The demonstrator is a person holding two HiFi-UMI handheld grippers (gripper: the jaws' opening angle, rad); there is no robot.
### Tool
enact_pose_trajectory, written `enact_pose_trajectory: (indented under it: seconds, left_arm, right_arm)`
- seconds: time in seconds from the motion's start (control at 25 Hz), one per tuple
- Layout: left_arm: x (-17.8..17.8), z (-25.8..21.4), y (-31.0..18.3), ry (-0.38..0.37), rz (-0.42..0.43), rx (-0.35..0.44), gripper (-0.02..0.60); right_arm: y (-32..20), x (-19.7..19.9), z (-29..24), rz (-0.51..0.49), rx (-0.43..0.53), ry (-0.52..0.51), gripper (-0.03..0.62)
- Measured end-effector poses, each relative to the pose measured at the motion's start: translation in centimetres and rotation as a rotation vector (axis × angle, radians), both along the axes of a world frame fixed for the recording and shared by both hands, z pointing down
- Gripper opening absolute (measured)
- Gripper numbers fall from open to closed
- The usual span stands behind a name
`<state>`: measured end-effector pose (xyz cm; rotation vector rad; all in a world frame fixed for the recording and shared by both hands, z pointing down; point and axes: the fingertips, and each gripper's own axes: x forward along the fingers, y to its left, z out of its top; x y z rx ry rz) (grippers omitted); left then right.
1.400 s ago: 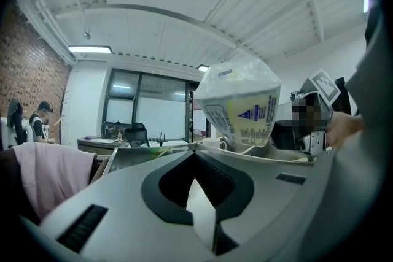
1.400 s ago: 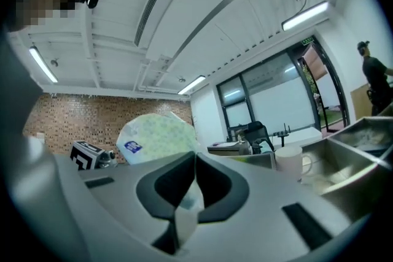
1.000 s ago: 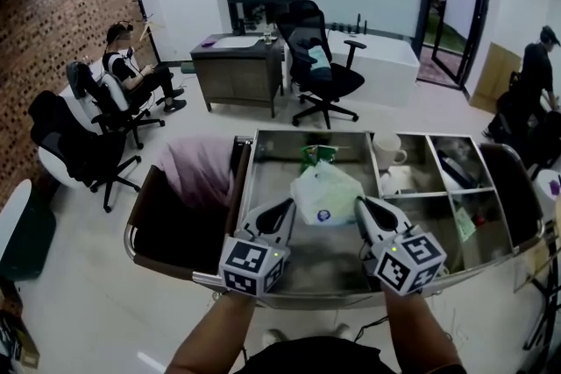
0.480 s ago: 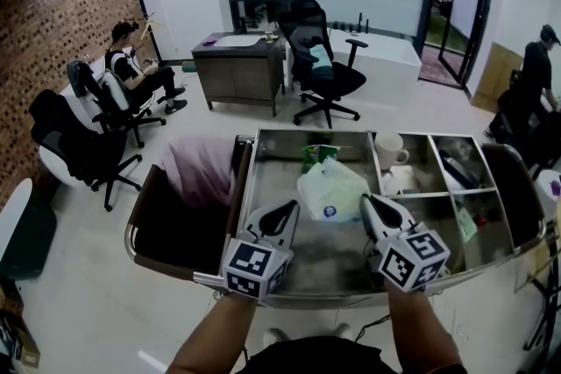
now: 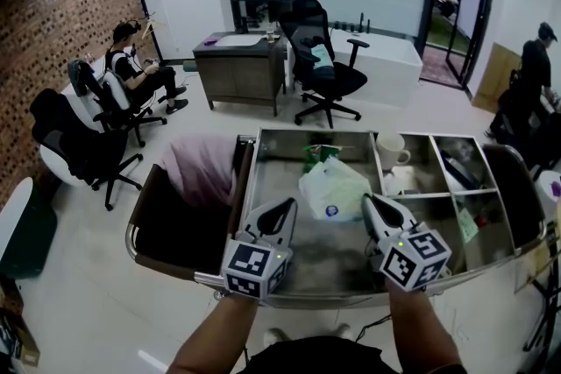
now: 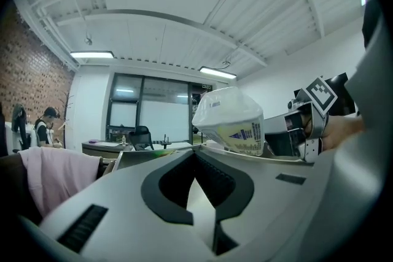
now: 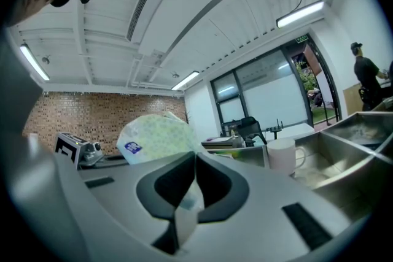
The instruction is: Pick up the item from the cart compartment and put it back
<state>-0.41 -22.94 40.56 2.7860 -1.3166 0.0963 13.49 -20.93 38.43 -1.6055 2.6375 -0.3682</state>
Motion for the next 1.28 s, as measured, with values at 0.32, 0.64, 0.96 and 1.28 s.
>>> enact_pose_trajectory:
  seconds: [0.32, 0.64, 0.96, 1.28]
  left_arm:
    - [0.0, 0.0, 0.1, 0.0, 0.001, 0.007, 0.0]
    - [0.1, 0.1, 0.1, -0.001, 0.004, 0.007, 0.0]
    - [0.2, 0.1, 0.0, -0.006, 0.007, 0.008, 0.0]
    - [0.0, 0.0, 0.0, 0.01, 0.006, 0.001, 0.0]
  right_arm:
    - [0.0, 0.0, -0.2, 0.005, 0.002, -0.002, 0.023]
    - [-0.7, 0.0, -0.2, 0.014, -0.005, -0.005, 0.023]
    - [-3.2, -1.3, -1.6, 0.019, -0.002, 0.031, 0.023]
    - [-7.1, -3.7, -2.1, -0.012, -0.036, 0.126, 0.023]
